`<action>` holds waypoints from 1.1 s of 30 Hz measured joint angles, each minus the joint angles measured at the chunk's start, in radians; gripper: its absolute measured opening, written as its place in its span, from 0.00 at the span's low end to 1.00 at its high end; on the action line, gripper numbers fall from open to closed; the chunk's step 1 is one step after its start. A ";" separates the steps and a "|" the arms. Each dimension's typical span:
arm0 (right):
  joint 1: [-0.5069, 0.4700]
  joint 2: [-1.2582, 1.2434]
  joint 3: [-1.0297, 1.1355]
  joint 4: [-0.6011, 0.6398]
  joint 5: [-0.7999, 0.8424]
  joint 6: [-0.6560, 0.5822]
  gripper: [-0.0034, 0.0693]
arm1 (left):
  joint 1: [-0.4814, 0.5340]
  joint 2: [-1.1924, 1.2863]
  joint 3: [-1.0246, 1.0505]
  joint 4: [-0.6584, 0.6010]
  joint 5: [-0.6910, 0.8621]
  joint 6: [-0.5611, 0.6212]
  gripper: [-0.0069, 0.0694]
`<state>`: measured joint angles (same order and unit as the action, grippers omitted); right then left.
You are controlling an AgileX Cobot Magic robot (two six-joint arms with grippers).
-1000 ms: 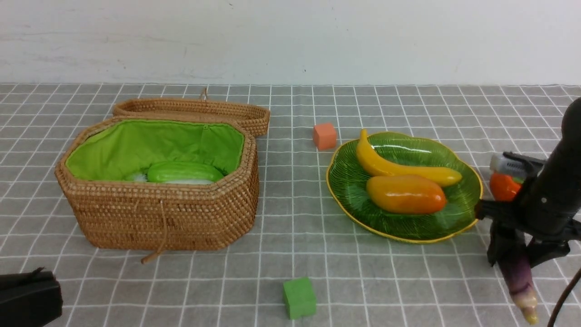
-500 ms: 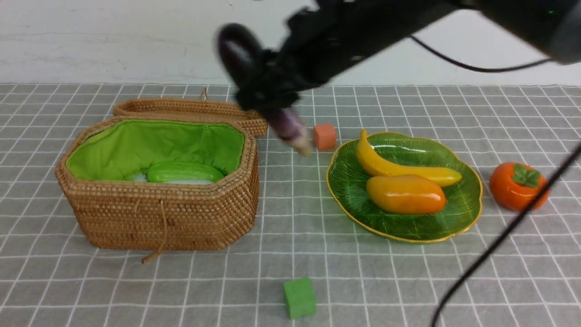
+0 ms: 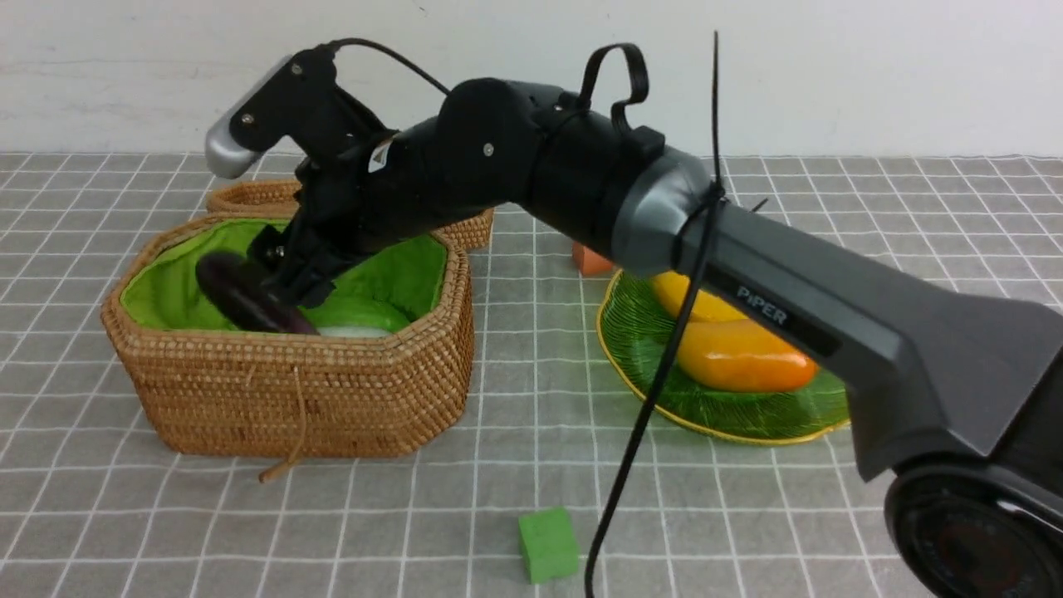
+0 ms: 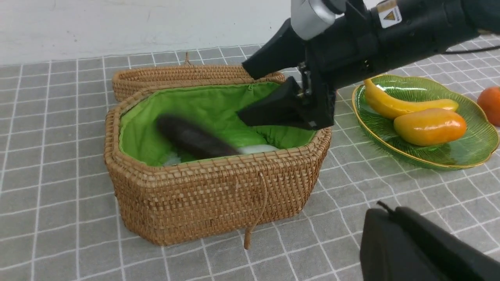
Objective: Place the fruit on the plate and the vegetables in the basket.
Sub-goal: Grab an eggplant with your right arm and place it in the basket on the left, then grab a tomato with your right arm and place it on the plate on the right.
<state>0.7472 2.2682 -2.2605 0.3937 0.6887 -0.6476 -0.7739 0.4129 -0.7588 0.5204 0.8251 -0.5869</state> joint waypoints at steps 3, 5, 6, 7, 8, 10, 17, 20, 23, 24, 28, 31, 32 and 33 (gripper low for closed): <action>-0.003 -0.067 0.000 -0.114 0.133 0.087 0.95 | 0.000 0.000 0.000 -0.024 -0.001 0.030 0.10; -0.009 -0.135 -0.002 -0.235 0.267 0.168 0.87 | 0.000 0.000 0.000 -0.061 -0.003 0.065 0.10; -0.019 -0.188 -0.009 -0.316 0.362 0.224 0.81 | 0.000 0.000 0.000 -0.110 -0.012 0.097 0.10; -0.030 -0.224 -0.011 -0.383 0.438 0.266 0.75 | 0.000 0.000 0.000 -0.154 -0.023 0.128 0.10; -0.048 -0.255 -0.015 -0.447 0.496 0.304 0.68 | 0.000 0.000 0.000 -0.183 -0.035 0.155 0.10; -0.096 -0.301 -0.012 -0.541 0.543 0.381 0.55 | 0.000 0.000 0.000 -0.286 -0.070 0.222 0.10; -0.401 -0.435 0.193 -0.573 0.558 0.680 0.20 | 0.000 0.000 0.000 -0.547 -0.119 0.464 0.10; -0.543 -0.482 0.340 -0.528 0.558 0.761 0.21 | 0.000 0.000 0.000 -0.575 -0.116 0.504 0.10; -0.734 -0.492 0.530 -0.449 0.510 0.812 0.34 | 0.000 0.000 0.000 -0.586 -0.116 0.526 0.10; -0.787 -0.483 0.583 -0.417 0.460 0.816 0.40 | 0.000 0.000 0.000 -0.586 -0.115 0.529 0.10; -0.927 -0.432 0.719 -0.268 0.287 0.800 0.66 | 0.000 0.000 0.000 -0.587 -0.112 0.534 0.10; -1.003 -0.377 0.748 -0.150 0.194 0.721 0.87 | 0.000 0.000 0.000 -0.585 -0.110 0.535 0.11; -1.010 -0.371 0.747 -0.143 0.186 0.710 0.88 | 0.000 0.000 0.000 -0.585 -0.110 0.535 0.11; -1.027 -0.351 0.749 -0.100 0.167 0.686 0.93 | 0.000 0.000 0.000 -0.583 -0.107 0.535 0.11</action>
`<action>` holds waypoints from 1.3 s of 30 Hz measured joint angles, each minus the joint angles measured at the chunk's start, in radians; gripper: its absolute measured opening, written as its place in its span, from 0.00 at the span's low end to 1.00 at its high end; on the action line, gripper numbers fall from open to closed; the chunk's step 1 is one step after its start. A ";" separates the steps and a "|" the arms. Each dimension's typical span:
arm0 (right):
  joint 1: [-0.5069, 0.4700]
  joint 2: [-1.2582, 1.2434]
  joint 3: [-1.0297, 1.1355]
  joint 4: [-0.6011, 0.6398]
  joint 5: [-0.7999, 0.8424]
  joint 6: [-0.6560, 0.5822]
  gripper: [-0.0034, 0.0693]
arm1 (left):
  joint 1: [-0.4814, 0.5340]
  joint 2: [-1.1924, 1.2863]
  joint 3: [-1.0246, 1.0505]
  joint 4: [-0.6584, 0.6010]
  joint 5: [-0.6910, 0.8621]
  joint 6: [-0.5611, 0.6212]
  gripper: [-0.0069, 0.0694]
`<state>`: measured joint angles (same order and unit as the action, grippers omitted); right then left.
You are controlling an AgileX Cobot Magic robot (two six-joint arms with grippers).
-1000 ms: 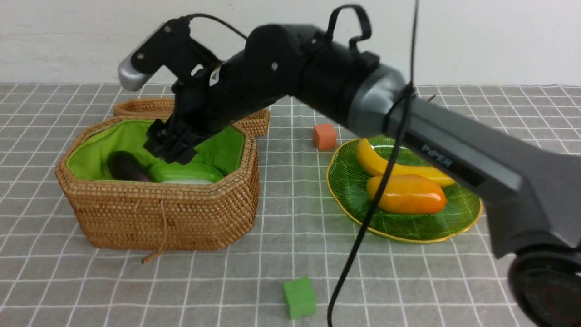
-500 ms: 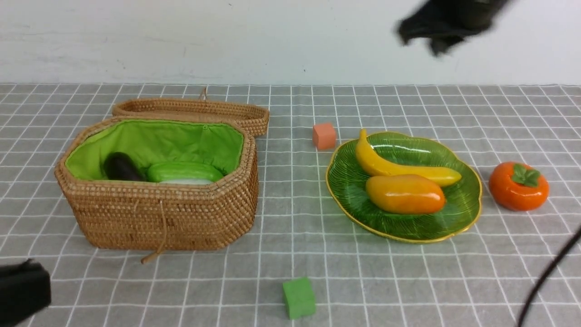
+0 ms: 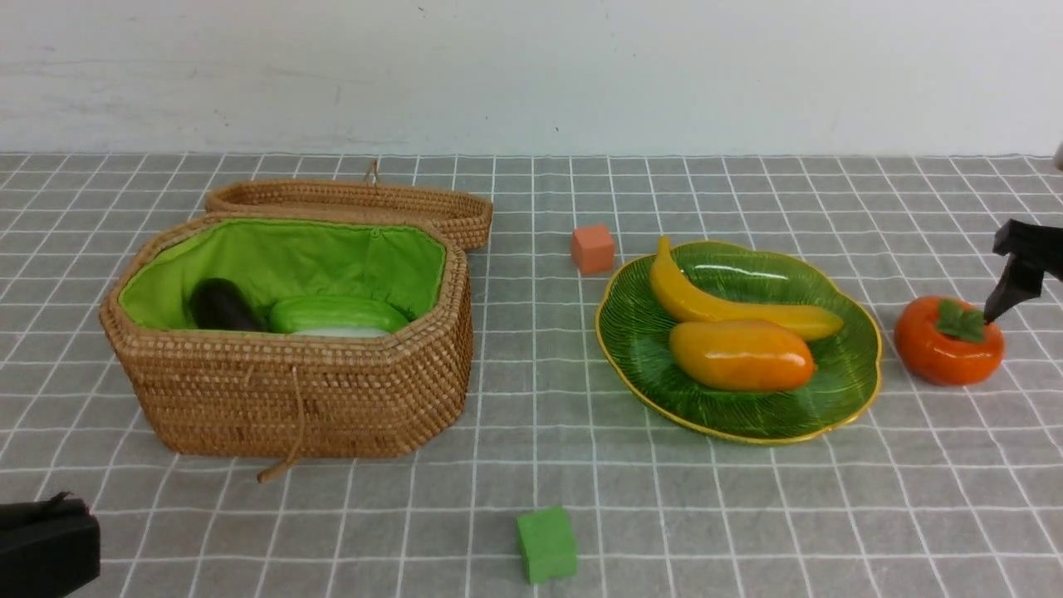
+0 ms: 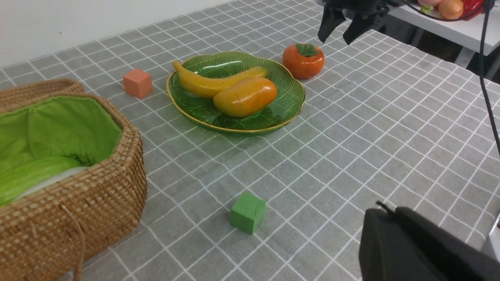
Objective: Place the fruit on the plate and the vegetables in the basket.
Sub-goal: Grab a tomato with your right arm and place it on the plate on the right.
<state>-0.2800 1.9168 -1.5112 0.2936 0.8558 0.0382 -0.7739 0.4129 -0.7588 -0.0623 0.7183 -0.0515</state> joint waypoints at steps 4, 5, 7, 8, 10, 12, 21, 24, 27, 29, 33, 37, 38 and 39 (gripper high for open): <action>-0.029 0.063 0.000 0.148 -0.070 -0.095 0.98 | 0.000 0.000 0.000 0.004 0.012 0.000 0.11; -0.029 0.069 0.000 0.154 -0.077 -0.104 0.98 | 0.000 0.000 0.000 0.004 0.012 0.000 0.11; -0.030 0.107 0.000 0.216 -0.095 -0.150 0.97 | 0.000 0.000 0.000 0.004 0.014 0.000 0.11; -0.029 0.119 0.000 0.230 -0.096 -0.165 0.96 | 0.000 0.000 0.000 0.004 0.014 0.000 0.11; -0.029 0.138 0.000 0.271 -0.096 -0.179 0.95 | 0.000 0.000 0.000 0.004 0.015 0.000 0.11; -0.029 0.142 0.000 0.289 -0.100 -0.187 0.93 | 0.000 0.000 0.000 0.005 0.016 0.000 0.11; -0.017 0.151 0.000 0.374 -0.114 -0.278 0.90 | 0.000 0.000 0.000 0.005 0.016 0.000 0.12; 0.008 0.154 0.000 0.385 -0.142 -0.310 0.85 | 0.000 0.000 0.000 0.005 0.016 0.000 0.12; 0.020 0.154 0.000 0.385 -0.164 -0.321 0.77 | 0.000 0.000 0.000 0.005 0.018 0.000 0.12; 0.021 0.155 0.000 0.383 -0.170 -0.321 0.72 | 0.000 0.000 0.000 0.006 0.018 0.000 0.12; 0.021 0.155 0.000 0.348 -0.170 -0.321 0.72 | 0.000 0.000 0.000 0.006 0.022 0.000 0.12; 0.021 0.136 0.000 0.272 -0.170 -0.300 0.72 | 0.000 0.000 0.000 0.006 0.024 0.000 0.12; 0.021 0.134 0.000 0.257 -0.170 -0.297 0.72 | 0.000 0.000 0.000 0.006 0.024 0.000 0.12; 0.015 0.104 0.002 0.200 -0.163 -0.266 0.72 | 0.000 0.000 0.000 0.007 0.024 0.000 0.12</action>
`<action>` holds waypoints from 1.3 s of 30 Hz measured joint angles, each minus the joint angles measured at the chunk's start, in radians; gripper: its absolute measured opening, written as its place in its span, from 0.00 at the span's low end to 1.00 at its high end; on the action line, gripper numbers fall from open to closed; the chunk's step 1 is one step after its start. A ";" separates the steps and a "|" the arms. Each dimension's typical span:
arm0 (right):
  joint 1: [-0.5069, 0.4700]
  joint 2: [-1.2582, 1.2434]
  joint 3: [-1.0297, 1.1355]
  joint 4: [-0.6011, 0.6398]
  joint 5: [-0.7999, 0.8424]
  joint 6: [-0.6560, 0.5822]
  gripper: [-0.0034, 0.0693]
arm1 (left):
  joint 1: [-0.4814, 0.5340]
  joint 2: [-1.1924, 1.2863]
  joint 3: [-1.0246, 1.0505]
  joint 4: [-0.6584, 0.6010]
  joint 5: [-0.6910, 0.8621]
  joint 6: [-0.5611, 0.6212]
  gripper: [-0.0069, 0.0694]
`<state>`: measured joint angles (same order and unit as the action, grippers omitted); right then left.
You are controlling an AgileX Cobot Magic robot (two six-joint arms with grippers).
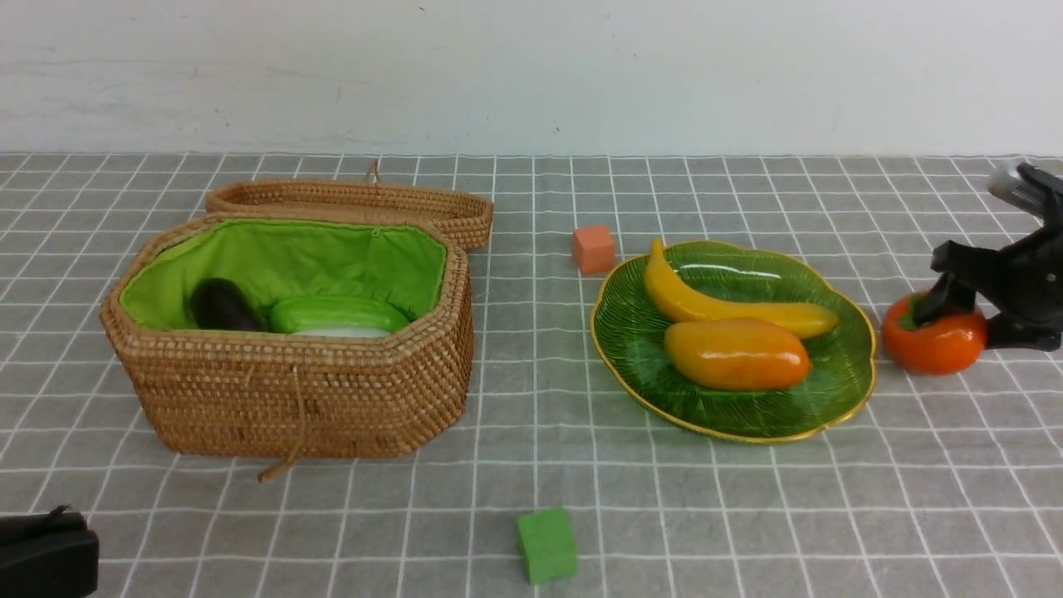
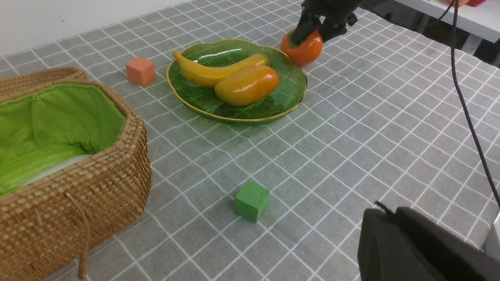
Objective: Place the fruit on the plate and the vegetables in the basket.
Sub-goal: Grab a tomato with your right arm and place it on the plate on the right.
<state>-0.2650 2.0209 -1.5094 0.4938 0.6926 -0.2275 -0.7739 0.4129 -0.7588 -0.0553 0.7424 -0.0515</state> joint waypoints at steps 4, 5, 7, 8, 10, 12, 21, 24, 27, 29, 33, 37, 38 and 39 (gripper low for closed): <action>-0.004 -0.098 0.000 -0.035 0.022 0.016 0.72 | 0.000 0.000 0.000 0.000 0.000 0.000 0.13; 0.002 -0.129 0.000 -0.028 0.031 0.008 0.72 | 0.000 0.000 0.000 0.000 0.000 0.000 0.13; 0.038 -0.195 0.000 0.010 0.053 -0.044 0.72 | 0.000 0.000 0.000 0.000 0.000 0.000 0.13; 0.074 -0.220 -0.001 0.035 0.061 -0.081 0.72 | 0.000 0.000 0.000 0.000 -0.001 0.000 0.13; 0.152 -0.230 -0.002 0.068 0.052 -0.123 0.72 | 0.000 0.000 0.000 0.000 -0.001 0.000 0.13; 0.215 -0.207 -0.002 0.080 0.025 -0.132 0.72 | 0.000 0.000 0.000 0.000 -0.003 0.000 0.13; 0.318 -0.036 -0.001 0.119 -0.215 -0.134 0.72 | 0.000 0.000 0.000 0.000 -0.008 0.000 0.13; 0.336 0.003 0.000 0.151 -0.280 -0.134 0.78 | 0.000 0.000 0.000 0.000 -0.008 0.000 0.13; 0.338 0.002 0.000 0.156 -0.285 -0.134 0.92 | 0.000 0.000 0.000 0.006 -0.008 0.000 0.13; 0.338 -0.006 0.000 0.149 -0.275 -0.134 0.97 | 0.000 0.000 0.000 0.008 -0.009 0.000 0.13; 0.335 -0.041 0.000 0.111 -0.217 -0.134 0.96 | 0.000 0.000 0.000 0.008 -0.015 0.000 0.14; 0.316 -0.120 0.000 0.065 -0.108 -0.134 0.87 | 0.000 0.000 0.000 0.018 -0.022 0.000 0.14; 0.314 -0.125 0.000 0.063 -0.092 -0.134 0.87 | 0.000 0.000 0.000 0.020 -0.023 0.000 0.14; 0.308 -0.148 0.000 0.054 -0.056 -0.133 0.83 | 0.000 0.000 0.000 0.030 -0.024 0.000 0.14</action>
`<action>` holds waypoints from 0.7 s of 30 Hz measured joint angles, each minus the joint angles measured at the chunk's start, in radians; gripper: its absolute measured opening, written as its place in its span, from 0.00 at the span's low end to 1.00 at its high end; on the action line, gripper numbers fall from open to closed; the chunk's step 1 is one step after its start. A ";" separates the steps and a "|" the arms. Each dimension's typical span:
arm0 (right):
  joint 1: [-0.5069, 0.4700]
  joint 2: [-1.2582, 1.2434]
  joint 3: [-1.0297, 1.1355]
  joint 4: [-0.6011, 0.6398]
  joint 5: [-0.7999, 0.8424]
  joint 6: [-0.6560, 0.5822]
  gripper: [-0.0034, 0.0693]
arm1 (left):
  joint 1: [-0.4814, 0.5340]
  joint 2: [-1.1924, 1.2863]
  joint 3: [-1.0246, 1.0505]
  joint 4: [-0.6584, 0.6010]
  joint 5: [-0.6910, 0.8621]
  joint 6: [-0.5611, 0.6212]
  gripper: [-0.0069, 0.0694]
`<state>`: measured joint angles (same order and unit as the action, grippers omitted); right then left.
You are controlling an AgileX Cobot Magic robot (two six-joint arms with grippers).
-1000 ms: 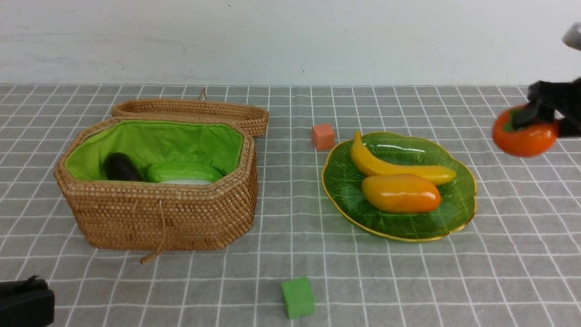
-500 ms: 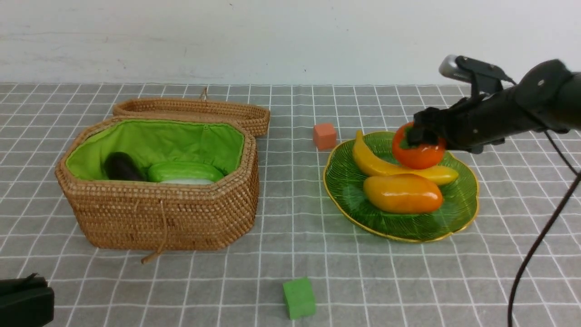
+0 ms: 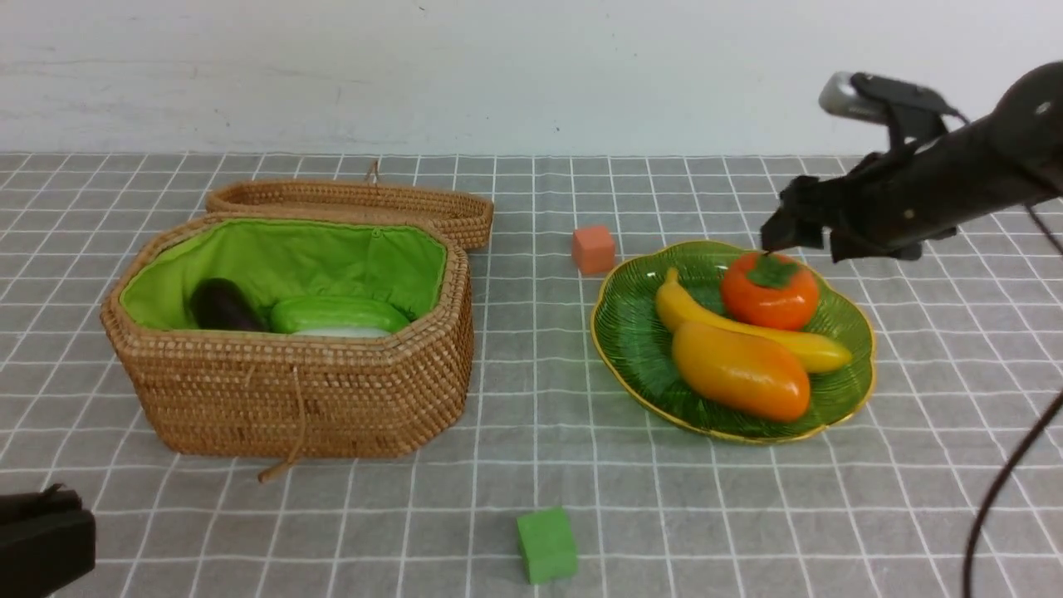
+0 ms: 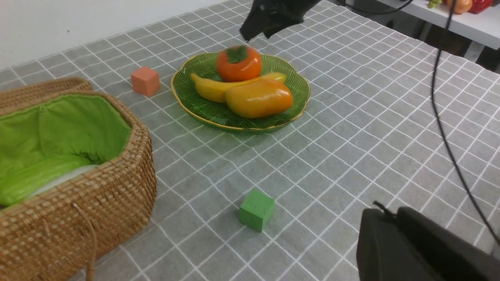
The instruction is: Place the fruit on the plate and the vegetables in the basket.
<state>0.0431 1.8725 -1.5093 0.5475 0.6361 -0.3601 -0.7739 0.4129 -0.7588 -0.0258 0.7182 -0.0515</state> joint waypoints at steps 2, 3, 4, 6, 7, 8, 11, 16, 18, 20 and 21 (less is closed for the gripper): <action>-0.013 -0.082 0.000 -0.031 0.128 0.017 0.72 | 0.000 0.000 0.000 0.047 -0.012 -0.029 0.14; -0.014 -0.137 0.000 -0.055 0.211 0.033 0.65 | 0.000 -0.003 0.000 0.070 -0.022 -0.062 0.14; -0.014 -0.180 0.001 -0.074 0.267 0.044 0.58 | 0.000 -0.012 0.003 0.085 -0.028 -0.083 0.13; -0.013 -0.265 0.022 -0.096 0.345 0.058 0.44 | 0.000 -0.045 0.020 0.105 -0.050 -0.124 0.09; -0.013 -0.318 0.049 -0.103 0.395 0.063 0.35 | 0.000 -0.076 0.041 0.112 -0.067 -0.141 0.07; -0.013 -0.376 0.073 -0.110 0.422 0.066 0.29 | 0.000 -0.115 0.069 0.118 -0.082 -0.154 0.07; -0.013 -0.545 0.180 -0.133 0.488 0.073 0.14 | 0.000 -0.223 0.175 0.132 -0.137 -0.172 0.07; -0.013 -0.859 0.407 -0.168 0.527 0.089 0.03 | 0.000 -0.354 0.373 0.151 -0.329 -0.184 0.07; -0.013 -1.025 0.537 -0.179 0.537 0.120 0.04 | 0.000 -0.379 0.450 0.155 -0.418 -0.185 0.07; -0.013 -1.194 0.626 -0.198 0.543 0.170 0.04 | 0.000 -0.382 0.510 0.156 -0.477 -0.185 0.07; -0.013 -1.246 0.664 -0.211 0.546 0.193 0.04 | 0.000 -0.382 0.526 0.156 -0.487 -0.186 0.07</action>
<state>0.0302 0.6261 -0.8458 0.3366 1.1820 -0.1669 -0.7739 0.0307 -0.2328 0.1306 0.2315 -0.2372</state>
